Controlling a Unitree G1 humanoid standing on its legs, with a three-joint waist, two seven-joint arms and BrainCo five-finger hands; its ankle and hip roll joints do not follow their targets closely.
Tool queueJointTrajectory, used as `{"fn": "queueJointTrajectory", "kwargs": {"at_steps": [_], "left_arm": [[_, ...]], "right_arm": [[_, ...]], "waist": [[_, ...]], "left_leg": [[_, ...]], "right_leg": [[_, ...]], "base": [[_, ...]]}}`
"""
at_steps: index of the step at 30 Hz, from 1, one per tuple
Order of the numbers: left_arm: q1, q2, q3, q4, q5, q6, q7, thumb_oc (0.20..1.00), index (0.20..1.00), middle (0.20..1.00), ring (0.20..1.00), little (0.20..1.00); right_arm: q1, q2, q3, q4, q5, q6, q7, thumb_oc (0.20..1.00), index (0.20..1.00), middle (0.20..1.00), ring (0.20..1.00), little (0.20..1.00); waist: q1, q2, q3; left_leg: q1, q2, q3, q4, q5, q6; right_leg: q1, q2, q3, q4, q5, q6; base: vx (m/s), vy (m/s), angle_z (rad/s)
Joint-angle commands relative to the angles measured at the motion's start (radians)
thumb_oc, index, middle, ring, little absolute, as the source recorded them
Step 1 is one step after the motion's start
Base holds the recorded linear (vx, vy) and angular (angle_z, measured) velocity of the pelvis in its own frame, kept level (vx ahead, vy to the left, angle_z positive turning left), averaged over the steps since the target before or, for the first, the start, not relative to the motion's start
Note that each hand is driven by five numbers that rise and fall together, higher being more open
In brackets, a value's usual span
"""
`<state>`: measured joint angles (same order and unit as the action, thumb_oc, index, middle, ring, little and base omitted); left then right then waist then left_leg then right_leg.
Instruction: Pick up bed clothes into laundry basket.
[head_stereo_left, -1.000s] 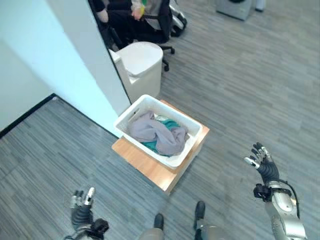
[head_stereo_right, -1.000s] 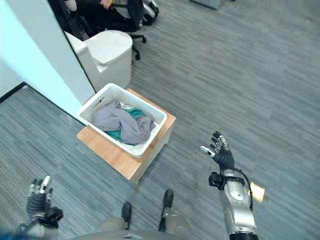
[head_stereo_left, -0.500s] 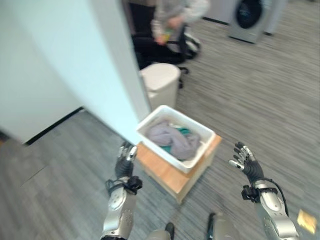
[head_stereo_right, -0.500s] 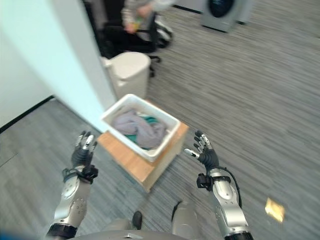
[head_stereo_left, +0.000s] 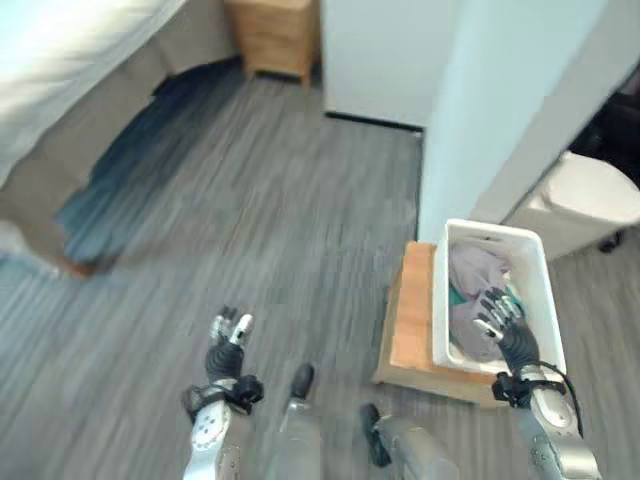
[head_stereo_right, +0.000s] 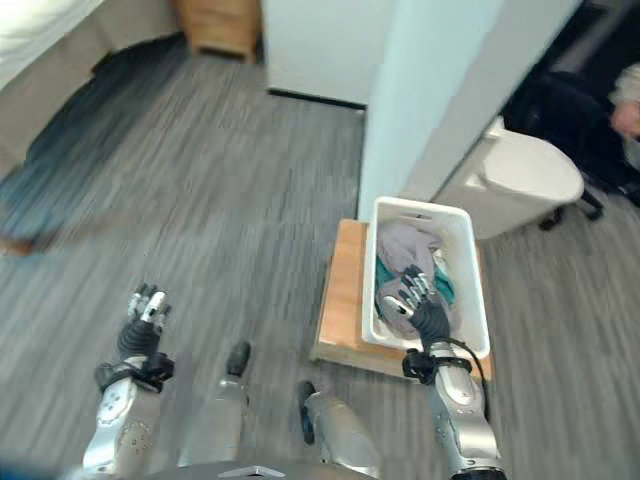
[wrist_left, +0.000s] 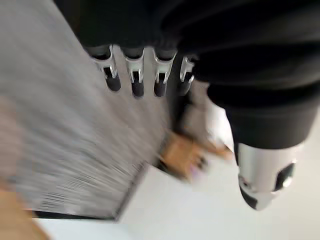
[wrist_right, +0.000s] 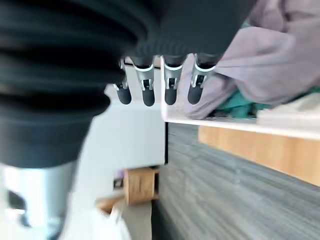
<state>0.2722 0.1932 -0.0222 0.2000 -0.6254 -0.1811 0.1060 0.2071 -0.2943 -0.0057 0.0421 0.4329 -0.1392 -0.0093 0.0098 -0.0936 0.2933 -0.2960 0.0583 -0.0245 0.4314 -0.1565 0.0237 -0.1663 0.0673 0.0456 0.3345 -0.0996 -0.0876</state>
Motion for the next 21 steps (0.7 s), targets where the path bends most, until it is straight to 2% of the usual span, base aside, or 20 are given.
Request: {"fn": "queueJointTrajectory", "kwargs": {"at_steps": [1,2,3,4,5,6,7,8,9,11,14,15,16,17,18,19,21], "left_arm": [[-0.042,0.025,0.033,-0.106,-0.003,-0.020,-0.068,1.000,1.000,1.000,1.000,1.000],[-0.055,0.039,0.025,-0.104,0.005,-0.011,-0.074,1.000,1.000,1.000,1.000,1.000],[-0.055,0.039,0.025,-0.104,0.005,-0.011,-0.074,1.000,1.000,1.000,1.000,1.000],[-0.092,0.051,0.003,-0.104,0.008,-0.005,-0.080,1.000,1.000,1.000,1.000,1.000],[-0.111,0.054,-0.005,-0.105,0.006,0.000,-0.081,1.000,1.000,1.000,1.000,1.000],[-0.125,0.052,-0.019,-0.104,0.009,0.002,-0.079,1.000,1.000,1.000,1.000,1.000],[-0.136,0.050,-0.034,-0.109,0.002,0.003,-0.093,1.000,1.000,1.000,1.000,1.000],[-0.141,0.052,-0.032,-0.113,0.011,0.004,-0.092,1.000,1.000,1.000,1.000,1.000],[-0.141,0.051,-0.032,-0.114,0.012,0.004,-0.091,1.000,1.000,1.000,1.000,1.000],[-0.134,0.061,-0.029,-0.138,0.030,0.010,-0.090,1.000,1.000,1.000,1.000,1.000],[-0.097,0.072,-0.001,-0.147,0.075,0.004,-0.081,1.000,1.000,1.000,1.000,1.000],[-0.091,0.084,0.007,-0.149,0.085,0.001,-0.080,1.000,1.000,1.000,1.000,1.000],[-0.082,0.108,0.010,-0.143,0.081,-0.010,-0.084,1.000,1.000,1.000,1.000,1.000],[-0.082,0.109,0.011,-0.143,0.080,-0.010,-0.085,1.000,1.000,1.000,1.000,1.000],[-0.065,0.114,0.023,-0.162,0.102,-0.019,-0.081,1.000,1.000,1.000,1.000,1.000],[-0.058,0.113,0.040,-0.169,0.114,-0.026,-0.073,1.000,1.000,1.000,1.000,1.000],[-0.060,0.099,0.053,-0.172,0.118,-0.035,-0.053,1.000,1.000,1.000,1.000,1.000]], "right_arm": [[0.040,-0.040,-0.084,-0.086,0.005,-0.058,-0.012,1.000,1.000,1.000,1.000,1.000],[0.057,-0.019,-0.103,-0.083,0.006,-0.063,-0.019,1.000,1.000,1.000,1.000,1.000],[0.057,-0.019,-0.103,-0.083,0.006,-0.063,-0.019,1.000,1.000,1.000,1.000,1.000],[0.099,0.014,-0.127,-0.081,0.001,-0.066,-0.024,1.000,1.000,1.000,1.000,1.000],[0.113,0.027,-0.144,-0.082,0.000,-0.069,-0.031,1.000,1.000,1.000,1.000,1.000],[0.121,0.039,-0.160,-0.078,0.000,-0.073,-0.040,1.000,1.000,1.000,1.000,1.000],[0.122,0.049,-0.159,-0.073,0.008,-0.072,-0.041,1.000,1.000,1.000,1.000,1.000],[0.123,0.045,-0.157,-0.066,-0.005,-0.066,-0.042,1.000,1.000,1.000,1.000,1.000],[0.122,0.045,-0.157,-0.065,-0.006,-0.066,-0.043,1.000,1.000,1.000,1.000,1.000],[0.106,0.045,-0.151,-0.055,-0.028,-0.055,-0.045,1.000,1.000,1.000,1.000,1.000],[0.062,0.047,-0.112,-0.038,-0.040,-0.043,-0.033,1.000,1.000,1.000,1.000,1.000],[0.048,0.051,-0.110,-0.042,-0.033,-0.042,-0.033,1.000,1.000,1.000,1.000,1.000],[0.028,0.055,-0.103,-0.044,-0.036,-0.042,-0.023,1.000,1.000,1.000,1.000,1.000],[0.027,0.055,-0.103,-0.044,-0.036,-0.042,-0.023,1.000,1.000,1.000,1.000,1.000],[0.023,0.051,-0.094,-0.042,-0.064,-0.033,-0.024,1.000,1.000,1.000,1.000,1.000],[0.019,0.055,-0.083,-0.039,-0.060,-0.031,-0.019,1.000,1.000,1.000,1.000,1.000],[0.004,0.057,-0.060,-0.020,-0.048,-0.028,-0.013,1.000,1.000,1.000,1.000,1.000]], "waist": [[-0.090,0.012,-0.051],[-0.120,0.012,-0.065],[-0.120,0.012,-0.065],[-0.157,0.029,-0.071],[-0.181,0.045,-0.085],[-0.204,0.052,-0.088],[-0.216,0.071,-0.094],[-0.216,0.083,-0.093],[-0.218,0.083,-0.093],[-0.211,0.086,-0.087],[-0.179,0.079,-0.060],[-0.179,0.072,-0.050],[-0.186,0.074,-0.047],[-0.184,0.073,-0.049],[-0.162,0.081,-0.062],[-0.144,0.078,-0.074],[-0.127,0.074,-0.101]], "left_leg": [[0.107,0.067,0.139,-0.038,0.079,-0.036],[0.166,0.117,0.226,0.015,0.069,-0.042],[0.166,0.117,0.226,0.015,0.069,-0.042],[0.241,0.125,0.260,0.025,0.046,-0.067],[0.290,0.143,0.288,-0.014,0.009,-0.082],[0.307,0.158,0.310,-0.042,-0.005,-0.087],[0.345,0.123,0.319,-0.185,-0.044,-0.079],[0.366,0.095,0.294,-0.268,-0.056,-0.073],[0.372,0.090,0.293,-0.280,-0.051,-0.070],[0.377,0.060,0.262,-0.370,-0.034,-0.052],[0.409,0.022,0.251,-0.434,-0.016,-0.026],[0.390,0.017,0.245,-0.428,0.010,-0.023],[0.362,-0.001,0.165,-0.412,0.018,-0.011],[0.357,-0.002,0.167,-0.412,0.021,-0.011],[0.350,-0.005,0.141,-0.411,0.028,-0.009],[0.353,-0.013,0.133,-0.417,0.032,-0.009],[0.342,-0.027,0.106,-0.425,0.049,-0.009]], "right_leg": [[0.113,-0.140,-0.126,-0.195,-0.045,0.114],[0.107,-0.152,-0.197,-0.199,-0.041,0.106],[0.107,-0.152,-0.197,-0.199,-0.041,0.106],[0.092,-0.173,-0.301,-0.192,-0.039,0.097],[0.085,-0.180,-0.340,-0.187,-0.049,0.106],[0.070,-0.204,-0.389,-0.170,-0.044,0.115],[0.059,-0.229,-0.422,-0.167,-0.024,0.138],[0.042,-0.241,-0.430,-0.151,-0.007,0.153],[0.042,-0.245,-0.431,-0.149,-0.006,0.156],[0.009,-0.277,-0.445,-0.109,0.033,0.184],[-0.028,-0.317,-0.418,-0.065,0.097,0.230],[-0.039,-0.319,-0.371,-0.076,0.123,0.232],[-0.053,-0.248,-0.140,-0.066,0.131,0.260],[-0.057,-0.249,-0.138,-0.068,0.136,0.259],[-0.008,-0.243,-0.107,-0.102,0.105,0.252],[0.041,-0.249,-0.134,-0.170,0.087,0.237],[0.079,-0.223,-0.118,-0.240,0.073,0.228]], "base": [[-0.37,-0.255,2.94],[-0.22,-0.160,2.26],[-0.23,-0.086,1.83],[-0.18,0.013,1.78],[-0.27,0.066,2.61],[-0.19,0.207,2.39],[-0.22,0.283,1.91],[-0.13,0.240,1.49],[-0.16,0.206,1.49],[-0.20,0.222,0.92],[-0.20,0.188,0.06],[-0.32,0.066,-0.22],[-0.28,0.016,-0.03],[-0.12,0.034,1.30],[-0.02,0.019,1.58],[-0.02,0.010,1.41],[-0.05,-0.045,0.02]]}}
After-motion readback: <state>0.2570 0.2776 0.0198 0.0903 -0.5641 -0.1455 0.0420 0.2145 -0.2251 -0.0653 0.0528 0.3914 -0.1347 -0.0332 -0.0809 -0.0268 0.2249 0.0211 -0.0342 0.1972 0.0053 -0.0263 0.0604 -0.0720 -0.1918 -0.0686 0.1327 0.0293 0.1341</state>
